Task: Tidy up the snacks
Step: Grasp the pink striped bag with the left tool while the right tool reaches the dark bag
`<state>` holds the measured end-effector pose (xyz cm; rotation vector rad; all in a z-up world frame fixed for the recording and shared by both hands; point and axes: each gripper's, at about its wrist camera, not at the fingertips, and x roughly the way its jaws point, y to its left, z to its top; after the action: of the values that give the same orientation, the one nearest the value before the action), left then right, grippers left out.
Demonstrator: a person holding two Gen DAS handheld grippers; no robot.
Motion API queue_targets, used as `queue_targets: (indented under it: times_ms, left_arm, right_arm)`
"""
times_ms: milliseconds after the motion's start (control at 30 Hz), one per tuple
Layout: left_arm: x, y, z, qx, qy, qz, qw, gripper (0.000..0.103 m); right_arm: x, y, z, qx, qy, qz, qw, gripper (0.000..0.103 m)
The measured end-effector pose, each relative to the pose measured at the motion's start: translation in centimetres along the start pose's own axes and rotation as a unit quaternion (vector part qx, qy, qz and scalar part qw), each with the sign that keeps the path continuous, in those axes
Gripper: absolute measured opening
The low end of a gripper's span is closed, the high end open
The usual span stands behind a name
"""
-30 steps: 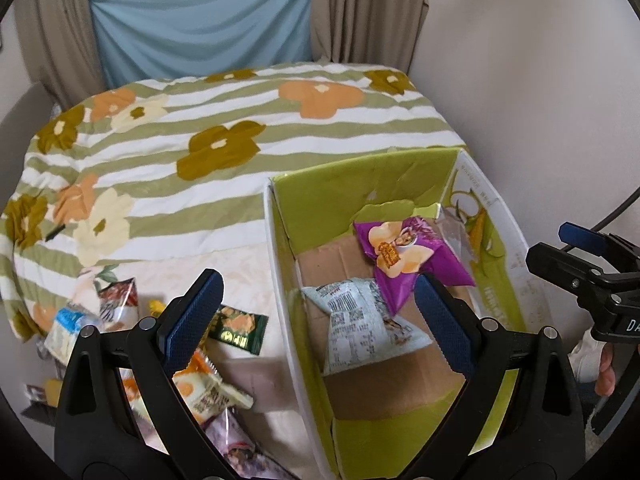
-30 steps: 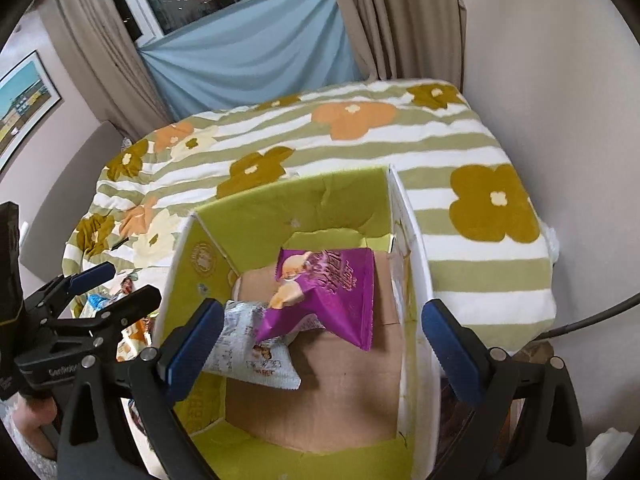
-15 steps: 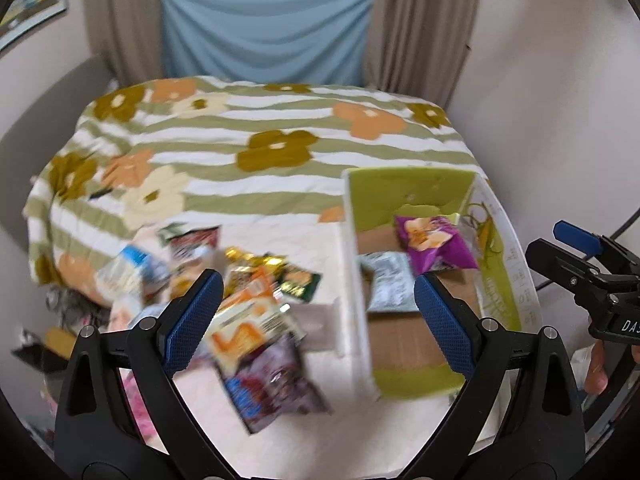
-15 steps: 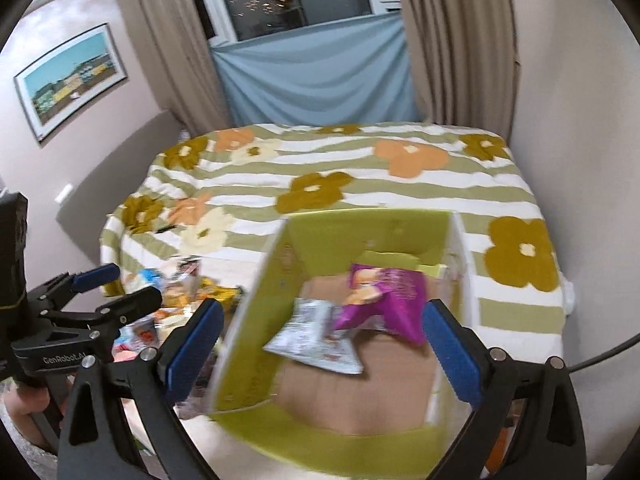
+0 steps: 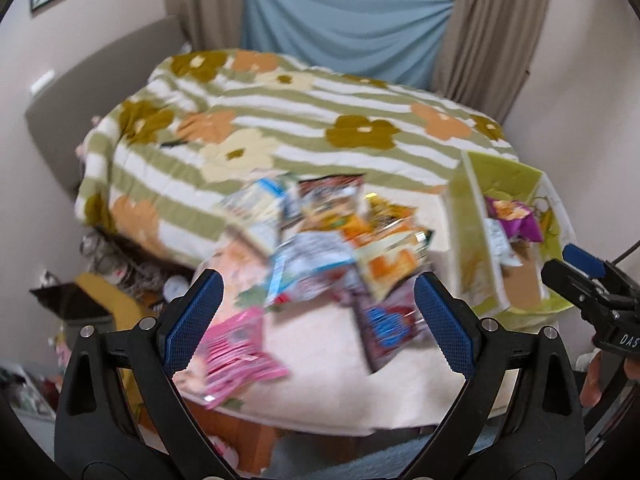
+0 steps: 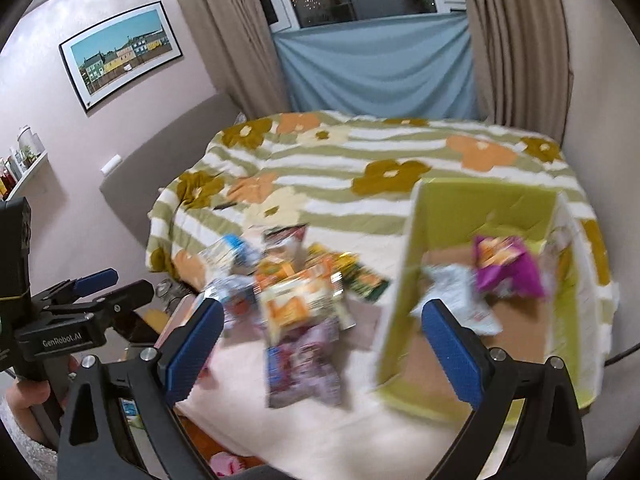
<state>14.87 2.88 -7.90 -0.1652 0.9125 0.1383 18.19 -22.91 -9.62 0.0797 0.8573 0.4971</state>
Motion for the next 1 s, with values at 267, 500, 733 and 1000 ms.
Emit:
queue_targets:
  times_ms: [267,500,733,1000]
  left_arm:
    - [3.7,8.7,-3.3,-0.045,0.066,-0.007,0.9968,0.096]
    - [9.7,12.4,-6.6,-0.068,0.139,-0.047,0.9869,0.096]
    - [15.6,13.4,-9.2,-0.097,0.202,-0.09,0.9704,0.096]
    - [19.1,12.7,-10.6,-0.109,0.235,-0.085,0.9622,0.096]
  right_arm:
    - [4.0,4.1,-3.9,0.039,0.035,-0.026,0.998,0.099]
    - [6.8,5.1,-7.1,0.103,0.045,-0.054,0.992,0.099]
    - [9.8,5.0,-10.7,0.185,0.064,-0.073,0.978,0.099]
    - [11.2,4.1,-12.5,0.204,0.083,-0.087,0.971,0.099]
